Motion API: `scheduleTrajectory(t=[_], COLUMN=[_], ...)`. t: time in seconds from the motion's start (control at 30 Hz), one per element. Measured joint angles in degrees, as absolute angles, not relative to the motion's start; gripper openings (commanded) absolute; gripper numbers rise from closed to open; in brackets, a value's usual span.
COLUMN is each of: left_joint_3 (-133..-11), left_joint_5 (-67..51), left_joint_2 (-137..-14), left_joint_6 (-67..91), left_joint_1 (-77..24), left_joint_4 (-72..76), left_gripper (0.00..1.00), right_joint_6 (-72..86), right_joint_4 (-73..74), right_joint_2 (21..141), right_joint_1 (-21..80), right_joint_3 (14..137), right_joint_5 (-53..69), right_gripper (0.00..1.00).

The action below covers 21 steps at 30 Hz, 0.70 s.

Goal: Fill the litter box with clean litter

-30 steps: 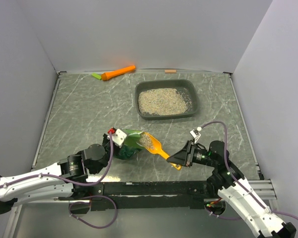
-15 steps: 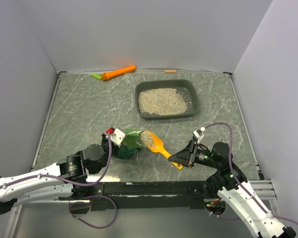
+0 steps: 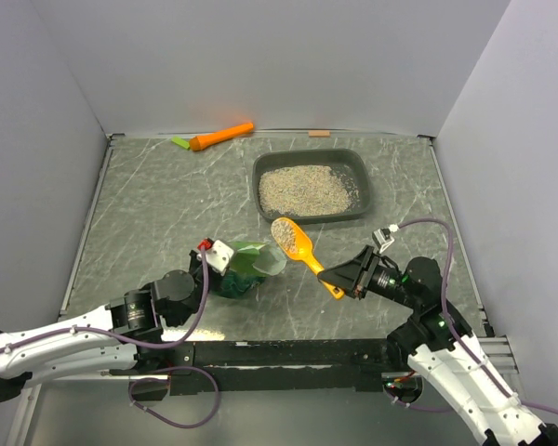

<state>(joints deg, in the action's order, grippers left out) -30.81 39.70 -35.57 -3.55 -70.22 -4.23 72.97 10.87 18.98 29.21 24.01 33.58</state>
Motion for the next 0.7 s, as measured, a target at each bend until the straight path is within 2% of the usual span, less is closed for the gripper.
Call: scheduleTrajectory(t=[0.3, 0.7], left_joint_3=[-30.8, -30.8], left_joint_5=[39.7, 39.6], left_joint_2=[-34.2, -33.7], left_joint_6=[-3.4, -3.4], left_joint_1=[-70.2, -70.2], left_joint_4=[-4.9, -5.1], left_gripper=[0.01, 0.01], right_joint_6=[74.7, 74.3], right_joint_4=[8.1, -4.8], right_joint_2=[29.8, 51.0], right_joint_1=[29.2, 28.7], right_joint_3=[27.4, 31.0], right_joint_5=[26.1, 18.3], right_gripper=[0.0, 0.0])
